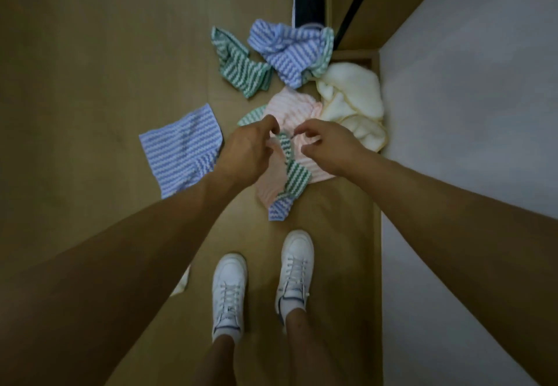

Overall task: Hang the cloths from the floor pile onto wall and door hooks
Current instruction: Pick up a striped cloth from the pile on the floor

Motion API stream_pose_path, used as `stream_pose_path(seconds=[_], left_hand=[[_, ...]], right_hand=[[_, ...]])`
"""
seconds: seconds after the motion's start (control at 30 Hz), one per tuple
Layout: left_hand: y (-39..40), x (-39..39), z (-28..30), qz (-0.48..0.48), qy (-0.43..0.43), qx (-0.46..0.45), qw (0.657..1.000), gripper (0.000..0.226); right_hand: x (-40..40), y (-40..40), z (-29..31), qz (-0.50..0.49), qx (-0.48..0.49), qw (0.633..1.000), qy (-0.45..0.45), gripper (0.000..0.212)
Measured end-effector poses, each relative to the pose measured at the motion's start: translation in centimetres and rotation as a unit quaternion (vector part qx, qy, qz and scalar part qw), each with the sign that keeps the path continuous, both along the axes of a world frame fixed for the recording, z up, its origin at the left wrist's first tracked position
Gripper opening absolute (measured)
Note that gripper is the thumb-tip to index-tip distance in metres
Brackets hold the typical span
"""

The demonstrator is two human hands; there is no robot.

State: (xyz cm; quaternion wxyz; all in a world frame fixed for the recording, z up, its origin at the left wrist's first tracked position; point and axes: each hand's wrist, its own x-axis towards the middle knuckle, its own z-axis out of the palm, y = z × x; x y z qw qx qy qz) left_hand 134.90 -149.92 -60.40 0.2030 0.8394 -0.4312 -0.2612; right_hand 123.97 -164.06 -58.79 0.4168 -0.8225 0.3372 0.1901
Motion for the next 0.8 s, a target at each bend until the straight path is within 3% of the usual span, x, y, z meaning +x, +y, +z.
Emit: stream_pose_path(seconds=[0.23, 0.47, 0.67, 0.8], left_hand=[[-2.3, 3.8, 16.5, -0.061, 0.01, -0.025, 0.998, 0.023], [-2.3, 4.6, 35.1, -0.062, -0.009, -0.08, 0.995, 0.01], [-1.0, 5.1, 49.8, -0.018, -0.054, -0.12, 0.991, 0.022], [0.8, 5.6, 58.5, -0.02, -0.102, -0.136, 0.985, 0.029]], right_hand=[[2.7, -2.6, 14.3, -0.008, 0.052, 0.996, -0.065, 0.05], [4.2, -2.0, 32.8, 0.039, 0.062, 0.985, -0.156, 0.035], [5.2, 0.2, 46.4, 0.058, -0.037, 0.979, -0.191, 0.011], [5.8, 2.0, 54.6, 0.02, -0.119, 0.968, -0.222, 0.013]])
